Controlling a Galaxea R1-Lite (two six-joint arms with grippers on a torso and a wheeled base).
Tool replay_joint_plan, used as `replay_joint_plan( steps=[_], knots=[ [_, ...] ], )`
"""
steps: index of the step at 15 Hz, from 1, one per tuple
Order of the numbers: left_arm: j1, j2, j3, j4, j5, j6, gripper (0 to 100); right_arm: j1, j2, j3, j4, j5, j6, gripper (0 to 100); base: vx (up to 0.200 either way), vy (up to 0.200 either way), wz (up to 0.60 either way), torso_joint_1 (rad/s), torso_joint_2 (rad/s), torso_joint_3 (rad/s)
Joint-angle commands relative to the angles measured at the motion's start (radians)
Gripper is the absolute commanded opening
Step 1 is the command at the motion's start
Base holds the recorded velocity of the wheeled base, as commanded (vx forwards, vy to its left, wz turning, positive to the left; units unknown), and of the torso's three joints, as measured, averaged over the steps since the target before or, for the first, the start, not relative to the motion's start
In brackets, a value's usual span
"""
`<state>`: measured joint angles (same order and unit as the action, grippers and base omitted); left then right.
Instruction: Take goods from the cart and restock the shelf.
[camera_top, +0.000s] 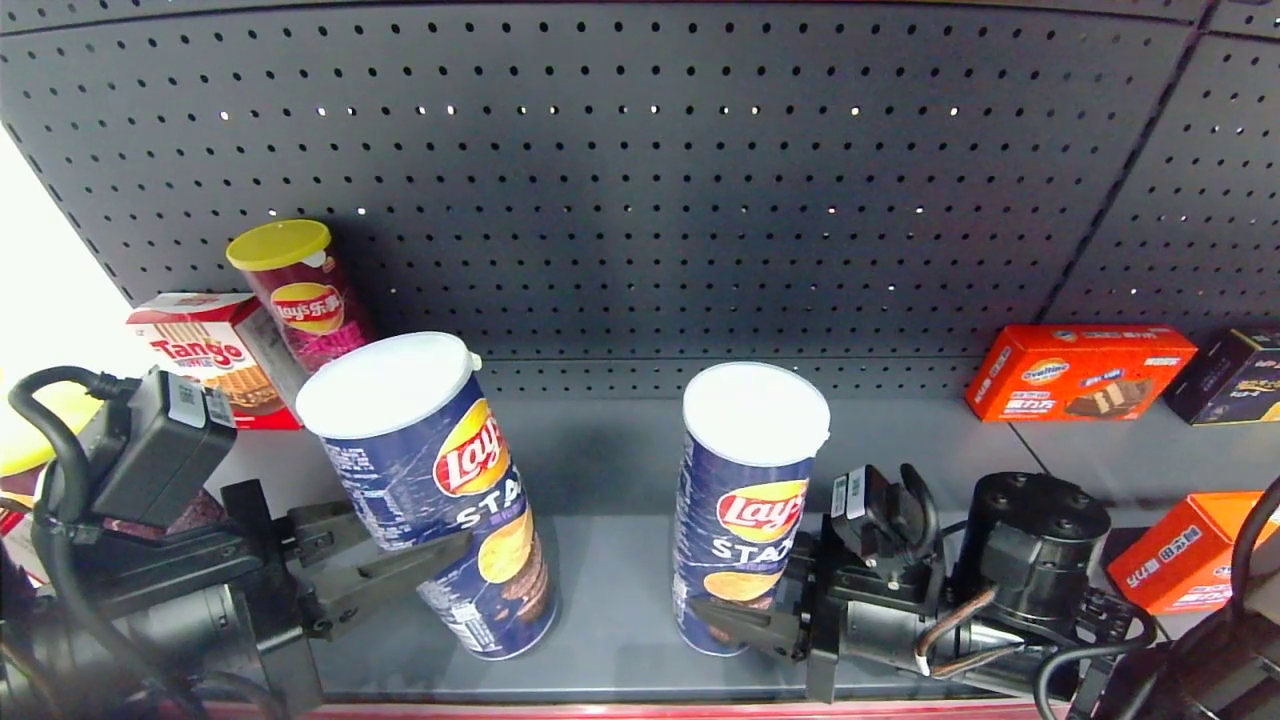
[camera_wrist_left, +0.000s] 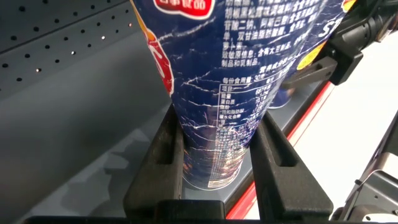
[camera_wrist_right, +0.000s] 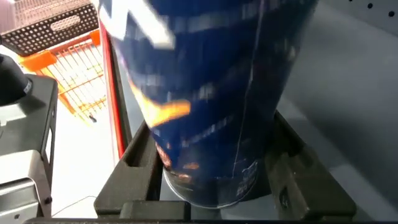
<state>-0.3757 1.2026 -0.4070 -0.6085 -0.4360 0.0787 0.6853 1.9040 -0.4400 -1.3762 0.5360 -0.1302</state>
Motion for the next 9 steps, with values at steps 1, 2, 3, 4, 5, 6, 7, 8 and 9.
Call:
replay_joint_plan(
  steps=[1,2,3,4,5,6,7,8,9],
  knots=[
    [0.000,-0.001,0.002,0.000,0.000,0.000,0,0.000,0.015,0.000,0.003,-0.001,0.000,0,0.000,0.000,0.00,0.000,0.00,0.000],
    [0.000,-0.001,0.004,0.000,0.000,0.000,0,0.000,0.017,0.000,0.003,-0.001,0.000,0,0.000,0.000,0.00,0.000,0.00,0.000],
    [0.000,-0.001,0.002,0.000,0.000,0.000,0,0.002,0.017,0.001,0.003,-0.001,0.000,0,0.000,0.000,0.00,0.000,0.00,0.000],
    [0.000,-0.001,0.004,0.000,0.000,0.000,0,0.002,0.029,0.000,0.002,-0.001,-0.002,0,0.000,0.000,0.00,0.000,0.00,0.000],
    [0.000,-0.001,0.004,0.000,0.000,0.000,0,0.002,0.030,0.000,-0.001,-0.001,-0.002,100,0.000,0.000,0.00,0.000,0.00,0.000],
    [0.000,-0.001,0.008,0.000,0.000,0.001,0,0.002,0.033,-0.006,-0.003,-0.002,-0.019,100,0.000,0.000,0.00,0.000,0.00,0.000],
    [0.000,-0.003,0.011,0.000,0.000,0.001,0,-0.001,0.030,-0.006,-0.003,-0.010,-0.020,100,0.000,0.000,0.00,0.000,0.00,0.000],
    [0.000,-0.001,0.013,0.000,0.000,0.000,0,-0.001,0.023,-0.006,-0.003,-0.027,-0.020,100,0.000,0.000,0.00,0.000,0.00,0.000],
    [0.000,-0.001,0.020,-0.002,0.000,0.000,0,-0.003,0.017,0.000,-0.006,-0.033,-0.020,100,0.000,0.000,0.00,0.000,0.00,0.000]
  ],
)
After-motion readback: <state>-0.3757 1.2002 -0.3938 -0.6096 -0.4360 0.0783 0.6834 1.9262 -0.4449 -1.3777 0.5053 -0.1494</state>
